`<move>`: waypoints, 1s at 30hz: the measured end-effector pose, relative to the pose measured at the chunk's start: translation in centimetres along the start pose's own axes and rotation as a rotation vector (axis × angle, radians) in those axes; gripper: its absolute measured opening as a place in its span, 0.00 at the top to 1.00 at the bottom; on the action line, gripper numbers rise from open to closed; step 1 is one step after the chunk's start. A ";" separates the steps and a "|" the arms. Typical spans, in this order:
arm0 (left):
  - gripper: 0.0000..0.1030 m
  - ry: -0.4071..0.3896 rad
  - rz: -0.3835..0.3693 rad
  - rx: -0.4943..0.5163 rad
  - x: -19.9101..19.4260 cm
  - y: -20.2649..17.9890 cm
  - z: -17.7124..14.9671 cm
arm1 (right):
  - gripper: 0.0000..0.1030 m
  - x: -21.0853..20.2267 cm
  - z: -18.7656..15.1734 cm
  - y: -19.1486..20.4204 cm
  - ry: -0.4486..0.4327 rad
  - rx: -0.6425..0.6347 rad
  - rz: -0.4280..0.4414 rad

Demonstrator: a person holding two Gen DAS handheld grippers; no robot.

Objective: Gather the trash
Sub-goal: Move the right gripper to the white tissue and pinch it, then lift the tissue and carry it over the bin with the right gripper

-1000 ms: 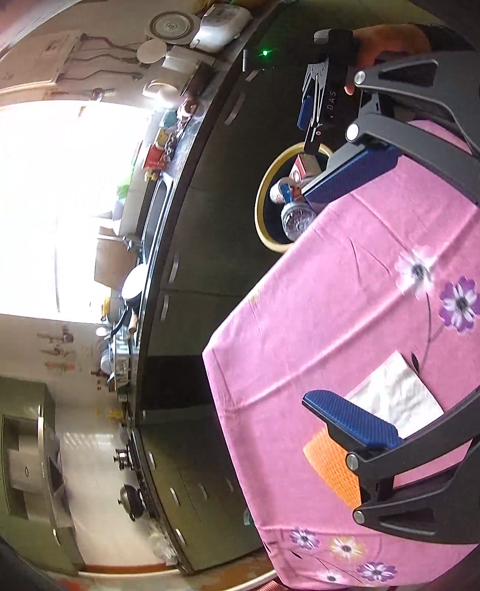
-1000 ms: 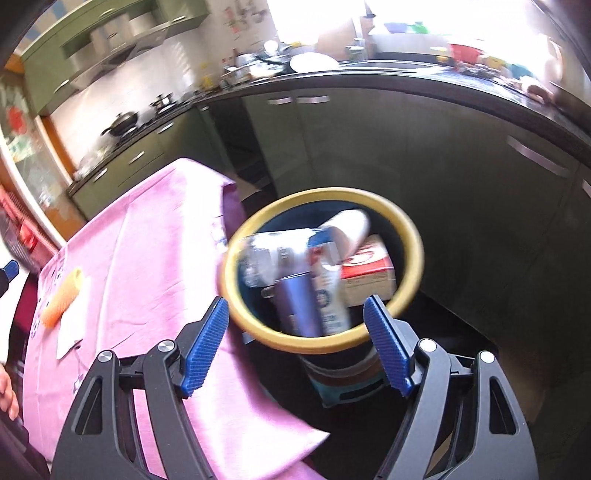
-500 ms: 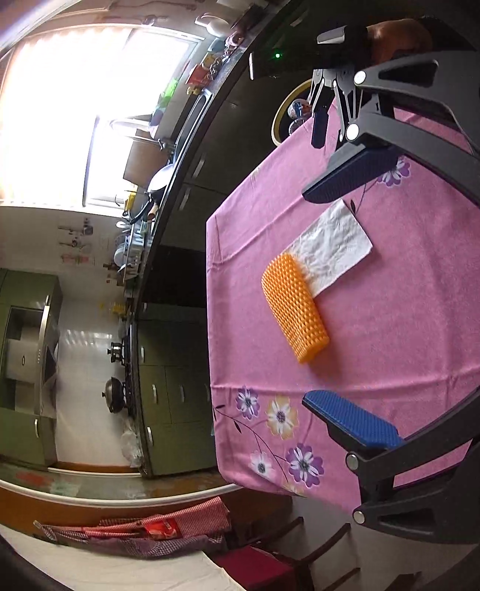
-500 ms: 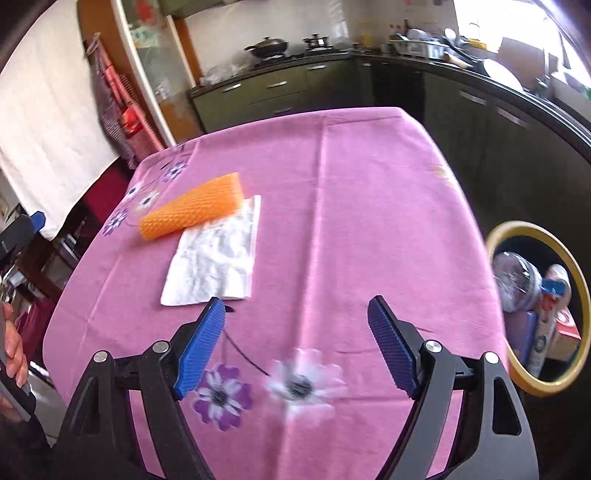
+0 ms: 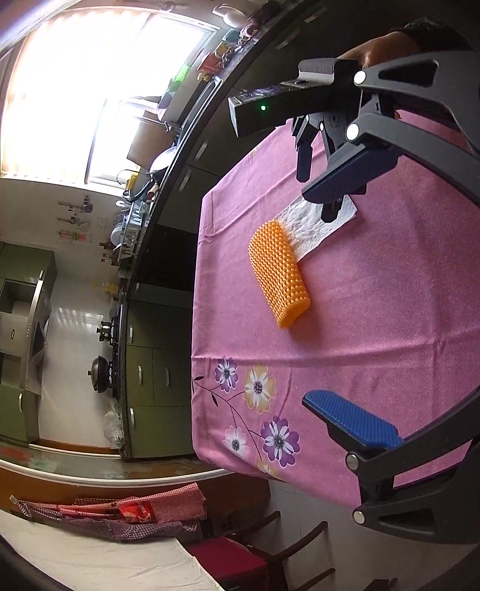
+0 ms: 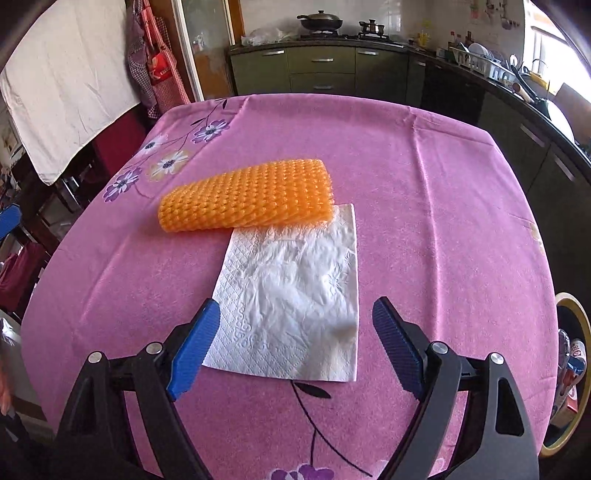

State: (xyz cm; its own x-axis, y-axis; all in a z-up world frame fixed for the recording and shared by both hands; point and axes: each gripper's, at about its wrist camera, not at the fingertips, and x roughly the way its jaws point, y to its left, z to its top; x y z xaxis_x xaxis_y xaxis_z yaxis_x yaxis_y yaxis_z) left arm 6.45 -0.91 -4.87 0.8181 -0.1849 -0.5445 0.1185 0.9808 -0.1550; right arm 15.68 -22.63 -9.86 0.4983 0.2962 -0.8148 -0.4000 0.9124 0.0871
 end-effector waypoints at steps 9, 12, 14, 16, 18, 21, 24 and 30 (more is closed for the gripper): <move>0.07 0.003 0.001 -0.011 0.4 0.5 0.0 | 0.19 1.2 0.2 0.8 0.007 -0.023 -0.051; 0.07 0.007 0.002 -0.008 0.5 0.5 -0.1 | 0.26 1.1 0.1 0.7 0.000 -0.019 -0.057; 0.07 0.013 -0.001 -0.010 0.6 0.6 -0.2 | 0.38 0.9 0.1 0.7 -0.001 -0.021 -0.055; 0.06 0.016 -0.003 -0.011 0.7 0.6 -0.3 | 0.44 0.7 0.0 0.8 0.000 -0.028 -0.050; 0.06 0.017 -0.004 -0.011 0.8 0.6 -0.4 | 0.52 0.6 0.0 0.9 -0.002 -0.034 -0.044; 0.07 0.017 -0.003 -0.007 0.8 0.4 -0.4 | 0.76 0.5 -0.1 1.2 -0.005 -0.036 -0.018; 0.07 0.016 0.002 -0.002 0.8 0.3 -0.3 | 0.93 0.4 -0.3 1.4 -0.010 -0.026 0.004; 0.06 0.020 0.005 -0.004 0.9 0.5 -0.2 | 0.95 -0.9 -0.8 1.0 -0.025 0.000 0.044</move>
State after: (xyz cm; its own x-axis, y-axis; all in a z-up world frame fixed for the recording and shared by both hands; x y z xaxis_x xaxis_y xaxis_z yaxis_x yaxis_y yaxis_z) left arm 7.13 -0.64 -5.57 0.8071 -0.1812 -0.5620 0.1123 0.9815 -0.1553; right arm 14.17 -22.24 -9.50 0.4994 0.3426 -0.7958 -0.4220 0.8984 0.1219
